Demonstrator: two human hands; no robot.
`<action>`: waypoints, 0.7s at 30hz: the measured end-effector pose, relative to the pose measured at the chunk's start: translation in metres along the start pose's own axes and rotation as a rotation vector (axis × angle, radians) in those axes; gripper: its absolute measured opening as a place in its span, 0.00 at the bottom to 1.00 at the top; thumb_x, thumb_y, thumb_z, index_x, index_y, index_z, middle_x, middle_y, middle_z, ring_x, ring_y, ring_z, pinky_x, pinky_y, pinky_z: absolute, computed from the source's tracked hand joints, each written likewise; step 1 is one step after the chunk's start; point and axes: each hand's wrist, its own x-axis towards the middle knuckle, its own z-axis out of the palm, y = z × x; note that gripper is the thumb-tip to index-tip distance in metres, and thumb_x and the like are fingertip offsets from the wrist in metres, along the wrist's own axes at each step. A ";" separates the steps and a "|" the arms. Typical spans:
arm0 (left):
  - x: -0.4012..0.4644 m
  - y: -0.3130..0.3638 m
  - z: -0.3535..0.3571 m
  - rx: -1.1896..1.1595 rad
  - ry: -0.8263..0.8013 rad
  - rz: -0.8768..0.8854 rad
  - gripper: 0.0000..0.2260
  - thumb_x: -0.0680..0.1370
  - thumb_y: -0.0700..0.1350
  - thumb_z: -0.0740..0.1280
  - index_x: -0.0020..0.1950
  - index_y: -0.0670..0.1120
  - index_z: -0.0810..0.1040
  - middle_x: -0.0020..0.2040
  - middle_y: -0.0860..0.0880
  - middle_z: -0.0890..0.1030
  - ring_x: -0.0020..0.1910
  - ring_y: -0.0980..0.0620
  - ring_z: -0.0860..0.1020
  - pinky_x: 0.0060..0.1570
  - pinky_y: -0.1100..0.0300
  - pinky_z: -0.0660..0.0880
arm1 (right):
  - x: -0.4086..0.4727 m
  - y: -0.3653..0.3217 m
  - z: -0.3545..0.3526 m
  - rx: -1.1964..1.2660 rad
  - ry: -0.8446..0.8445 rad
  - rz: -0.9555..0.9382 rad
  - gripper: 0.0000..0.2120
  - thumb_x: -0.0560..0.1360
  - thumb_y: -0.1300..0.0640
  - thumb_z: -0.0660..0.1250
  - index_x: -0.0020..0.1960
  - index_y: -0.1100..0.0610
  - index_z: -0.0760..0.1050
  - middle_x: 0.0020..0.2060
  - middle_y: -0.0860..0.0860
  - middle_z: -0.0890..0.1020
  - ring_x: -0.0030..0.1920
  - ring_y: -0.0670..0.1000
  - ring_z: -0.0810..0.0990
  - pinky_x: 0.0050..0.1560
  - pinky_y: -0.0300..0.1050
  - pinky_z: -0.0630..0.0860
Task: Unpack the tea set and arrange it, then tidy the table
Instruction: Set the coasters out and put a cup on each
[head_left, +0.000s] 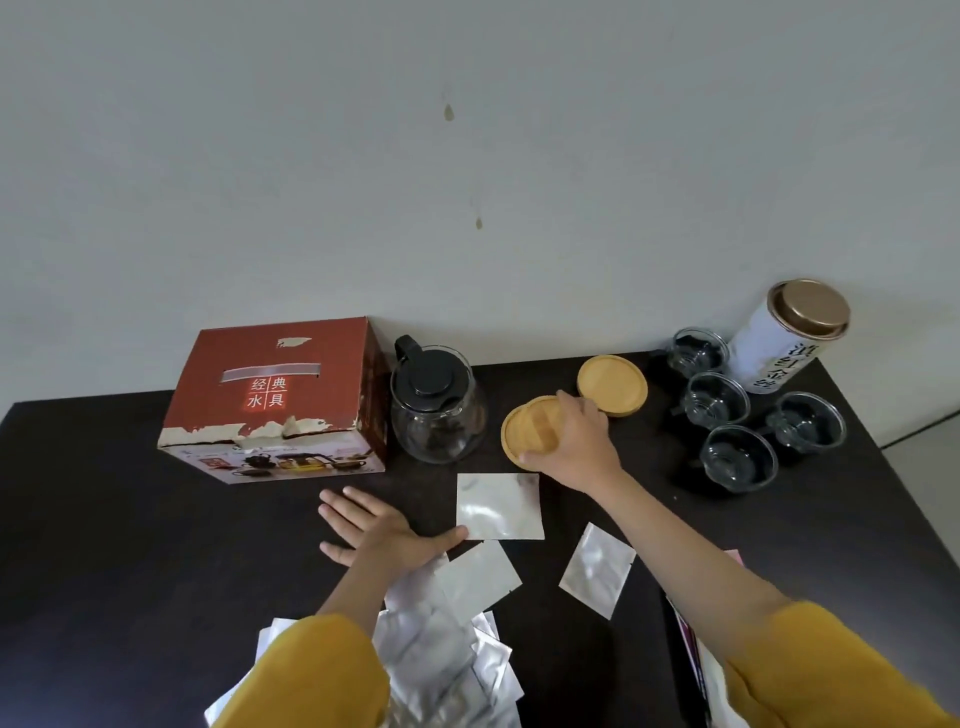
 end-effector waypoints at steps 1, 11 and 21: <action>0.000 0.000 0.000 -0.004 0.003 0.003 0.78 0.46 0.79 0.67 0.68 0.34 0.23 0.66 0.34 0.20 0.69 0.37 0.24 0.69 0.35 0.39 | -0.006 0.007 -0.003 0.026 0.043 0.019 0.48 0.64 0.45 0.78 0.75 0.56 0.57 0.71 0.56 0.62 0.71 0.59 0.60 0.63 0.54 0.69; -0.003 -0.008 0.013 -0.012 0.144 0.076 0.75 0.46 0.81 0.62 0.72 0.37 0.28 0.72 0.36 0.27 0.72 0.39 0.28 0.70 0.35 0.41 | -0.042 0.074 -0.012 0.028 0.202 0.162 0.44 0.65 0.48 0.78 0.73 0.59 0.60 0.73 0.60 0.59 0.73 0.61 0.57 0.66 0.57 0.66; 0.009 -0.012 0.020 -0.093 0.195 0.105 0.72 0.52 0.76 0.70 0.72 0.37 0.29 0.72 0.36 0.27 0.72 0.40 0.27 0.69 0.36 0.39 | -0.008 0.053 -0.022 0.066 0.329 0.017 0.35 0.71 0.49 0.74 0.71 0.60 0.64 0.69 0.58 0.65 0.71 0.58 0.62 0.61 0.55 0.70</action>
